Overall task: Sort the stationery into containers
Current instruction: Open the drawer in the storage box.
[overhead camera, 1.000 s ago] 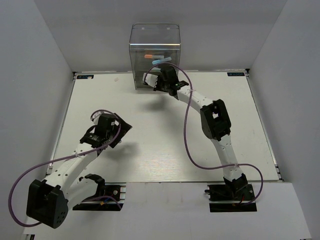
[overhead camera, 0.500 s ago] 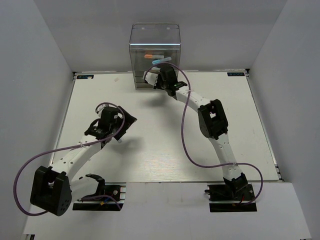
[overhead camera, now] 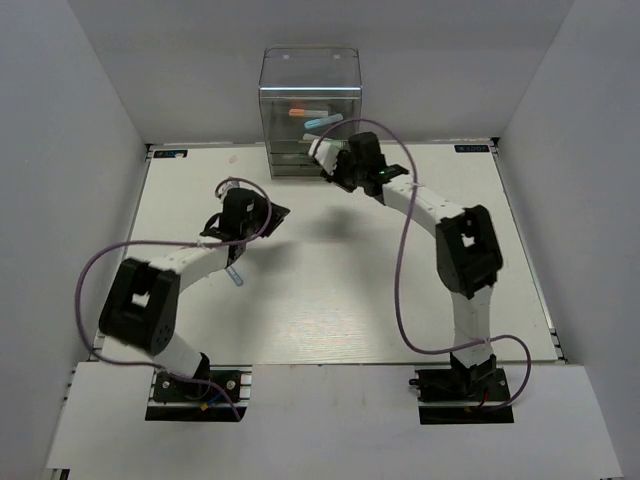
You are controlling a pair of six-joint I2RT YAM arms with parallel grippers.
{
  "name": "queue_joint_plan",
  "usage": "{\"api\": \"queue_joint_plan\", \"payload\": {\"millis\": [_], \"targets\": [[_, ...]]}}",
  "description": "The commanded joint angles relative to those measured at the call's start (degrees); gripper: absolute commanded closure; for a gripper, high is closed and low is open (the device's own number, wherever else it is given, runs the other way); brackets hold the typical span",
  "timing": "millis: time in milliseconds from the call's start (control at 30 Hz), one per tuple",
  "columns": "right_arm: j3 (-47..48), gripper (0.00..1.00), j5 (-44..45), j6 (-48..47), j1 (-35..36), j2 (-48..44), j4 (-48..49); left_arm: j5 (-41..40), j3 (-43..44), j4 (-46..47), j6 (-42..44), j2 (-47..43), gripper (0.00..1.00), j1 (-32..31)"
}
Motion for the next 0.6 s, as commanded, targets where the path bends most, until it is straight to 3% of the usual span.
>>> {"api": "queue_joint_plan", "payload": {"millis": [0,67,200,333,433,567], "targets": [[-6.04,0.59,-8.23,11.87,-2.66,-12.38,0.26,4.07,4.35,19.39,-5.12,9.4,0.58,0.71],[-11.32,0.53,-10.7,13.91,-3.54,-15.22,1.39,5.3,6.2,30.34,-10.29,17.9,0.58,1.24],[-20.54,0.56,-12.55,16.99,-5.9,-23.75,0.88,6.19,10.95,42.35,-19.0,28.65,0.5,1.24],[-25.65,0.85,-14.57,18.93,-7.84,-28.05,-0.09,2.25,17.71,43.07,-19.82,36.66,0.43,1.24],[-28.56,0.92,-14.75,18.93,-9.16,-29.99,-0.28,0.22,24.64,41.75,-19.82,41.06,0.41,0.71],[-30.15,0.92,-15.28,19.19,-10.84,-30.88,-0.53,-2.24,29.93,40.16,-19.82,45.55,0.41,0.71]]}}
